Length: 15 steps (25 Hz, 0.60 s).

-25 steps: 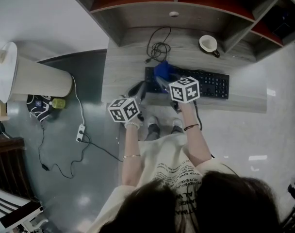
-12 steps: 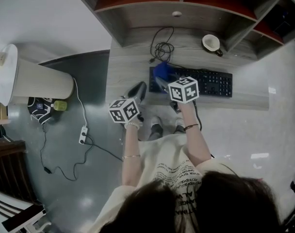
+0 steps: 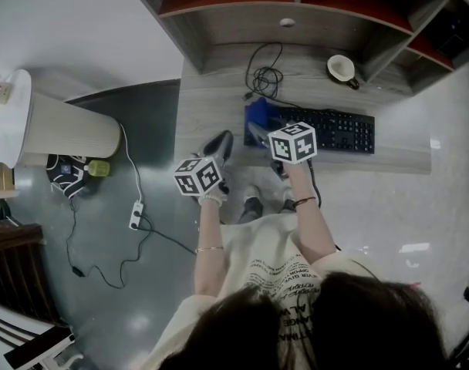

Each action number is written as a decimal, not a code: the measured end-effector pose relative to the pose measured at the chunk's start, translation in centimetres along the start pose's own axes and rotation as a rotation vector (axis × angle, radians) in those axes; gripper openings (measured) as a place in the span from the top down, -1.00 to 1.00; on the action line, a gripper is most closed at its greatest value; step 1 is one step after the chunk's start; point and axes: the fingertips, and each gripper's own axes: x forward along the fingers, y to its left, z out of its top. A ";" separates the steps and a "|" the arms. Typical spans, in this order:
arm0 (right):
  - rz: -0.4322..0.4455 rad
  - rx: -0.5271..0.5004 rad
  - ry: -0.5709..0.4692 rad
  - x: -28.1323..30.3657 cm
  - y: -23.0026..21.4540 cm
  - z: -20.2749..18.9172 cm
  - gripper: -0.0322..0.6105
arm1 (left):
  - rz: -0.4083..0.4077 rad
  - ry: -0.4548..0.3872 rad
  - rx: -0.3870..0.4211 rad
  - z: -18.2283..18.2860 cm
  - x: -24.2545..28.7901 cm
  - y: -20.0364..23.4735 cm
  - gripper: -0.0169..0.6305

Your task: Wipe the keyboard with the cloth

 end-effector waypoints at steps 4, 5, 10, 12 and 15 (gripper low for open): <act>0.004 0.000 -0.001 0.5 0.5 -0.1 0.72 | 0.001 -0.002 0.002 0.2 -0.4 0.5 0.95; 0.004 -0.001 -0.001 0.6 0.6 -0.1 0.72 | 0.001 -0.002 0.002 0.2 -0.5 0.6 0.95; 0.008 -0.001 0.001 1.2 1.2 -0.2 0.72 | 0.013 -0.006 0.002 0.3 -1.1 1.3 0.95; 0.009 -0.001 0.002 1.5 1.4 -0.3 0.72 | 0.020 -0.009 0.001 0.4 -1.4 1.6 0.95; 0.012 0.004 -0.003 1.8 1.8 -0.3 0.72 | 0.029 -0.018 0.002 0.5 -1.8 2.1 0.95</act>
